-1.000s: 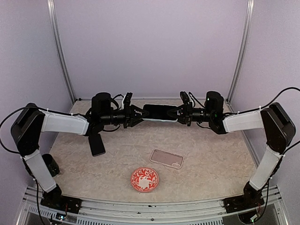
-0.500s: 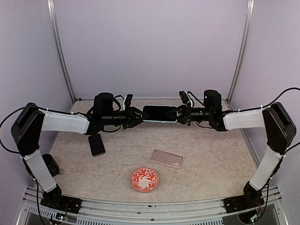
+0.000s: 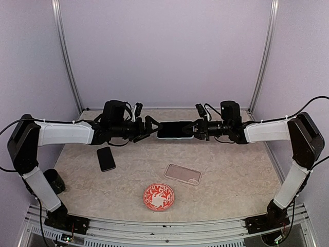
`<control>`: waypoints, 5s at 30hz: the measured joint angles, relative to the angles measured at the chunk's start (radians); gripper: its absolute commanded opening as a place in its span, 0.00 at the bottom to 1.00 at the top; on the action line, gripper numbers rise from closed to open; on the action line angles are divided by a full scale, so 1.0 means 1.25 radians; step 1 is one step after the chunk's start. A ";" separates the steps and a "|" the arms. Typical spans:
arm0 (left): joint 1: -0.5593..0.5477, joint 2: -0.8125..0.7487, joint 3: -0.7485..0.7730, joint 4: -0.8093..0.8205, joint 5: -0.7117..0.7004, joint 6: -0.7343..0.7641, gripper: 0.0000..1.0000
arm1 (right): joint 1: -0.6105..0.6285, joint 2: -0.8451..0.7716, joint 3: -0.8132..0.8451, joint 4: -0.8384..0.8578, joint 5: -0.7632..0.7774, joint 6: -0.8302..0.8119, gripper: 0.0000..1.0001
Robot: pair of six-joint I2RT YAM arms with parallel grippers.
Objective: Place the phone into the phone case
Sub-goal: Press the phone at the bottom left corner of the phone case, then pass from the right arm to the left
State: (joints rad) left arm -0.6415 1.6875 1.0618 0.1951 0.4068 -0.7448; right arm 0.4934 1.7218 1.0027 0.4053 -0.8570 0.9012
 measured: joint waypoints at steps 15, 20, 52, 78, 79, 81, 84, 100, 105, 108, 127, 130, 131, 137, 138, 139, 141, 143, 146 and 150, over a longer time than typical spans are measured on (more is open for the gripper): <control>-0.074 -0.137 0.003 -0.113 -0.216 0.382 0.99 | 0.000 0.000 0.001 -0.019 -0.033 -0.024 0.00; -0.124 -0.171 -0.028 -0.110 -0.265 0.535 0.99 | 0.001 0.000 0.001 -0.043 -0.041 -0.042 0.00; -0.201 -0.009 0.154 -0.325 -0.228 1.100 0.99 | 0.043 0.000 0.054 -0.145 -0.080 -0.137 0.00; -0.215 -0.033 0.122 -0.283 -0.289 1.155 0.99 | 0.076 0.000 0.054 -0.160 -0.107 -0.182 0.00; -0.217 -0.031 0.124 -0.284 -0.287 1.156 0.99 | 0.077 0.000 0.054 -0.160 -0.108 -0.182 0.00; -0.223 -0.021 0.130 -0.287 -0.286 1.158 0.99 | 0.080 0.000 0.054 -0.160 -0.108 -0.182 0.00; -0.232 -0.003 0.143 -0.291 -0.287 1.159 0.99 | 0.082 0.000 0.054 -0.159 -0.111 -0.182 0.00; -0.242 0.038 0.160 -0.294 -0.312 1.146 0.99 | 0.086 0.000 0.054 -0.158 -0.120 -0.179 0.00; -0.243 0.041 0.164 -0.288 -0.312 1.139 0.96 | 0.089 0.000 0.054 -0.158 -0.120 -0.179 0.00; -0.244 0.046 0.166 -0.283 -0.312 1.135 0.94 | 0.092 0.001 0.054 -0.158 -0.120 -0.179 0.00; -0.245 0.065 0.196 -0.311 -0.311 1.113 0.53 | 0.095 0.017 0.059 -0.153 -0.121 -0.179 0.04; -0.245 0.066 0.200 -0.318 -0.312 1.107 0.53 | 0.095 0.017 0.059 -0.153 -0.122 -0.178 0.33; -0.245 0.066 0.200 -0.318 -0.312 1.104 0.53 | 0.095 0.017 0.060 -0.153 -0.122 -0.174 0.39; -0.244 0.074 0.201 -0.321 -0.316 1.089 0.51 | 0.090 0.017 0.070 -0.127 -0.129 -0.166 0.54; -0.242 0.075 0.201 -0.322 -0.316 1.086 0.51 | 0.088 0.016 0.070 -0.125 -0.129 -0.166 0.55; -0.240 0.075 0.201 -0.323 -0.317 1.082 0.51 | 0.086 0.015 0.070 -0.125 -0.129 -0.167 0.55; -0.237 0.075 0.201 -0.324 -0.319 1.076 0.49 | 0.081 0.012 0.070 -0.124 -0.128 -0.168 0.58; -0.230 0.075 0.203 -0.326 -0.324 1.066 0.49 | 0.075 0.007 0.070 -0.127 -0.126 -0.171 0.60; -0.217 0.082 0.224 -0.343 -0.336 1.047 0.49 | 0.064 -0.003 0.070 -0.137 -0.115 -0.187 0.62; -0.199 0.116 0.280 -0.374 -0.369 1.017 0.49 | 0.050 -0.012 0.063 -0.163 -0.090 -0.211 0.65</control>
State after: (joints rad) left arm -0.8906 1.8320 1.4117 -0.2722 -0.0547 0.5259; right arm 0.5560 1.7073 1.0821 0.2012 -0.9695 0.6376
